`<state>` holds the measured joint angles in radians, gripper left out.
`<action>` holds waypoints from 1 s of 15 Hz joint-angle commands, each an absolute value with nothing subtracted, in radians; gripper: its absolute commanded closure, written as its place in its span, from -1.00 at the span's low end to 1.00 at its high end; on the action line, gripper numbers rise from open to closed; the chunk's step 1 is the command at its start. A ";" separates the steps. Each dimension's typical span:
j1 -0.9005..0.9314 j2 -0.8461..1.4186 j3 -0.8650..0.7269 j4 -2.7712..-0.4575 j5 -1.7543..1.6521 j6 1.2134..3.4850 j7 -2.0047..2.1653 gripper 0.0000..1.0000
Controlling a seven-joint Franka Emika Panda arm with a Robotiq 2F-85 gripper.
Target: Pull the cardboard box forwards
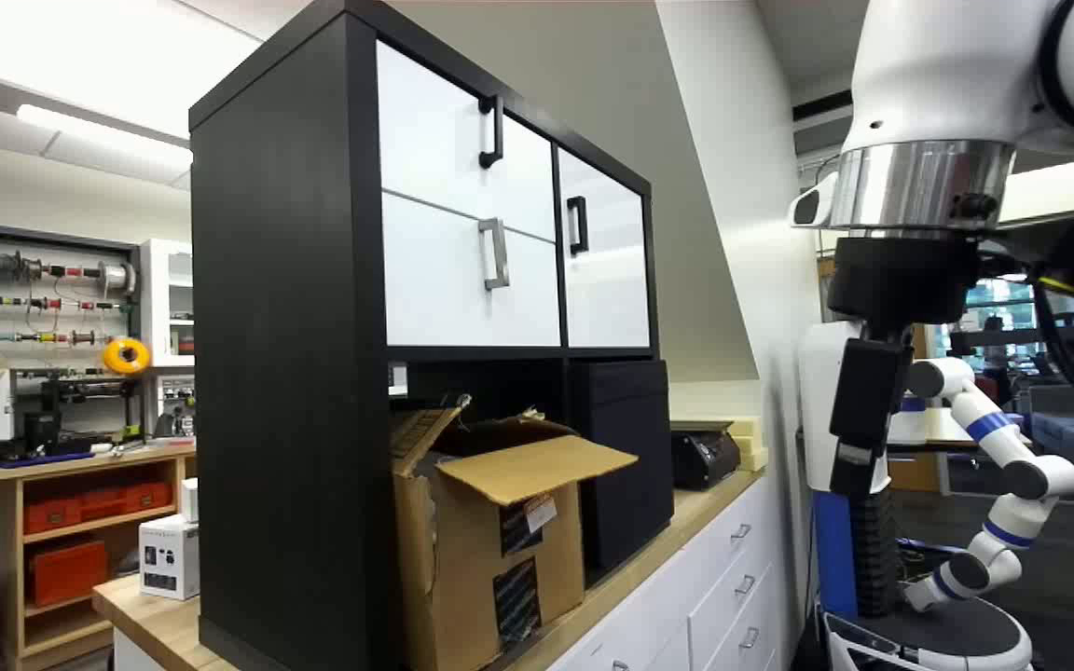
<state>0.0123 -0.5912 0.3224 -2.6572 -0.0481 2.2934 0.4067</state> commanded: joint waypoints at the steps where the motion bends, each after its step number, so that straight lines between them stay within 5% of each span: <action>1: 0.029 -0.589 0.306 -2.655 -0.061 2.290 0.416 -1.00; 15: 0.000 -0.463 0.263 -2.595 -0.141 2.359 0.344 -1.00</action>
